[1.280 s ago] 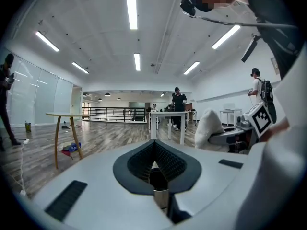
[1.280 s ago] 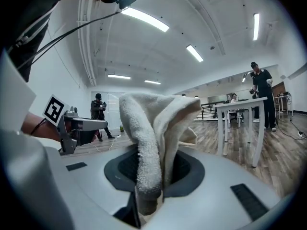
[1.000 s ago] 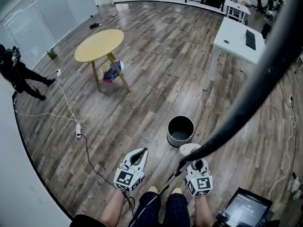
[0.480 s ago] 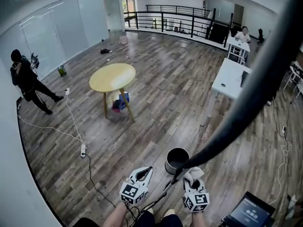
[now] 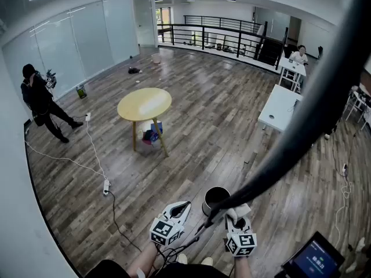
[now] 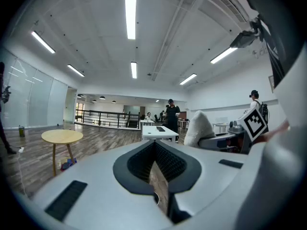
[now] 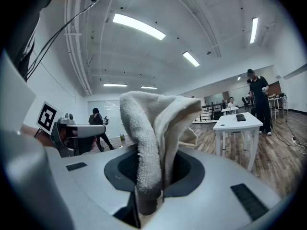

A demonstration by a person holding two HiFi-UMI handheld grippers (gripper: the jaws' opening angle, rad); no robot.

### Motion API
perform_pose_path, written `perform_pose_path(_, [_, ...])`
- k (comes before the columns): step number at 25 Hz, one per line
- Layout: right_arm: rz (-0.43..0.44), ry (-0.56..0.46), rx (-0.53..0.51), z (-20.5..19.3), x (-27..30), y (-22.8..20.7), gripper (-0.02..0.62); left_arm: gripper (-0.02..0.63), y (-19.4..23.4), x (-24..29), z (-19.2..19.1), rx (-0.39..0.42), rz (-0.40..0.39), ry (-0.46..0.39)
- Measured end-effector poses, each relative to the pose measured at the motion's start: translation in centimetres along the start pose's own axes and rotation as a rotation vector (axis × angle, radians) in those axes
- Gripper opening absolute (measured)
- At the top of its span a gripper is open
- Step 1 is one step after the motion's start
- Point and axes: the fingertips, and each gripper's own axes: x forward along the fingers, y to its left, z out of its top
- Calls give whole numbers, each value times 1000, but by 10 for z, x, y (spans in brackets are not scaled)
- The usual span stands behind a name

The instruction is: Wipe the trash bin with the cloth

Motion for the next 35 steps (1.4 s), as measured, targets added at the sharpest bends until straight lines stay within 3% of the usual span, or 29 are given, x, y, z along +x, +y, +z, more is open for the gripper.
perform_pose_path(12, [10, -19, -26, 24, -30, 20, 91, -3, -19, -15, 31, -9, -9, -47])
perform_pose_path(35, [27, -16, -44, 26, -39, 32, 89, -3, -22, -19, 36, -11, -3, -51])
